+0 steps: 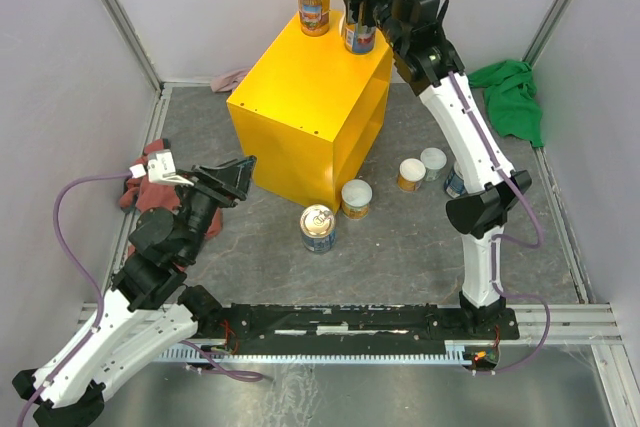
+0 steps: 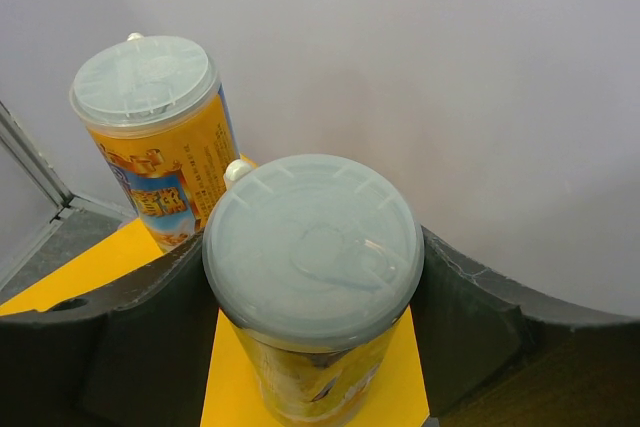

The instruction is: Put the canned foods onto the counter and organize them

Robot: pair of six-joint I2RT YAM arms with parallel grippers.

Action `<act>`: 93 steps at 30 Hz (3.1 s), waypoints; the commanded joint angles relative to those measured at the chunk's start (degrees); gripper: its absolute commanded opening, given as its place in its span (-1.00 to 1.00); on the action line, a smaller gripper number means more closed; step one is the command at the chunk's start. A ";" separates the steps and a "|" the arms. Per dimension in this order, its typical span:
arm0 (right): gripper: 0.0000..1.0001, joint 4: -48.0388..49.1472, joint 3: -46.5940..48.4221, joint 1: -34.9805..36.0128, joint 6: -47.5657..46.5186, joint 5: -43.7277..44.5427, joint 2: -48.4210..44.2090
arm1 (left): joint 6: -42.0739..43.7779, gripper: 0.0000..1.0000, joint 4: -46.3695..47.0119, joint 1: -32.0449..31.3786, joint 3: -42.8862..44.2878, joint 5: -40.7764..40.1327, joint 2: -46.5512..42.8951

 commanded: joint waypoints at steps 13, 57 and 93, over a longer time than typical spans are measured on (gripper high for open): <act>-0.71 9.53 0.57 0.23 -2.49 -0.80 -0.64 | 2.62 0.30 3.88 0.17 -1.26 -1.35 0.22; 0.98 7.26 -17.84 2.18 0.70 3.28 -19.53 | 2.91 0.46 -7.51 0.14 6.07 -1.27 -0.90; 0.99 -14.42 -98.12 6.69 39.28 43.36 -70.86 | -16.06 0.35 -0.58 0.19 -10.98 6.21 -5.43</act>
